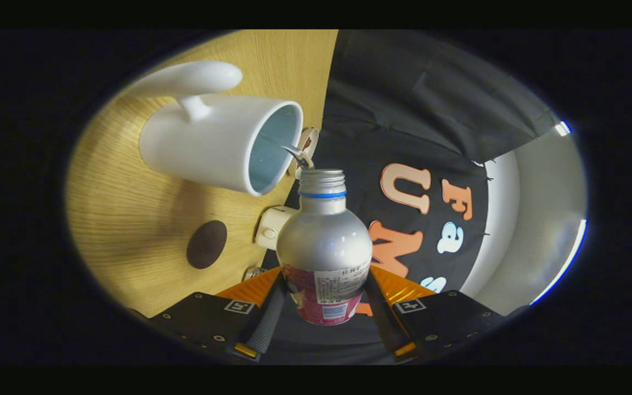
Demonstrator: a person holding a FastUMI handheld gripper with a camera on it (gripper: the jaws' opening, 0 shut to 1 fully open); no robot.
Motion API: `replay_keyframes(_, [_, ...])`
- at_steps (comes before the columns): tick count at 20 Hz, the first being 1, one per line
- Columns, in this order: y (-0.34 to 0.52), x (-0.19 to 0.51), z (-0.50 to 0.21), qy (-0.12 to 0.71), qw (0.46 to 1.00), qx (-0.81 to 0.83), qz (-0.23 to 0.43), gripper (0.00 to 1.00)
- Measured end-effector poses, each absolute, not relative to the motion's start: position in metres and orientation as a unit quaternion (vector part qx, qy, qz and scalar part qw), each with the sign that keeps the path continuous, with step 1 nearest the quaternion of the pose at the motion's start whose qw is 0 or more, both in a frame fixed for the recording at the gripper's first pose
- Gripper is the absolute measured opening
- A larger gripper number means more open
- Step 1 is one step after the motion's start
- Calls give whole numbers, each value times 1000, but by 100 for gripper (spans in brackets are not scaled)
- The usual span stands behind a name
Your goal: Take the bottle from table, then pour the juice into the cup, finally place the bottle on the coaster
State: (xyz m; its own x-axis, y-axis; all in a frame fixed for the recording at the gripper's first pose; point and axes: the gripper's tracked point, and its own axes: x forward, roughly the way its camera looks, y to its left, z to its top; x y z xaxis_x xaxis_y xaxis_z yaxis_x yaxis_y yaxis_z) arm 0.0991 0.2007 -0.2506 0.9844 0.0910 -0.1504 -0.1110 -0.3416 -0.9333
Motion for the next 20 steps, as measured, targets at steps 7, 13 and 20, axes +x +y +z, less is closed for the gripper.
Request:
replay_keyframes(7, [200, 101, -248, 6, 568, -819, 86, 77])
replay_keyframes(13, [201, 101, -251, 6, 562, -822, 91, 77])
replay_keyframes(20, [202, 101, -249, -1, 556, -826, 92, 77])
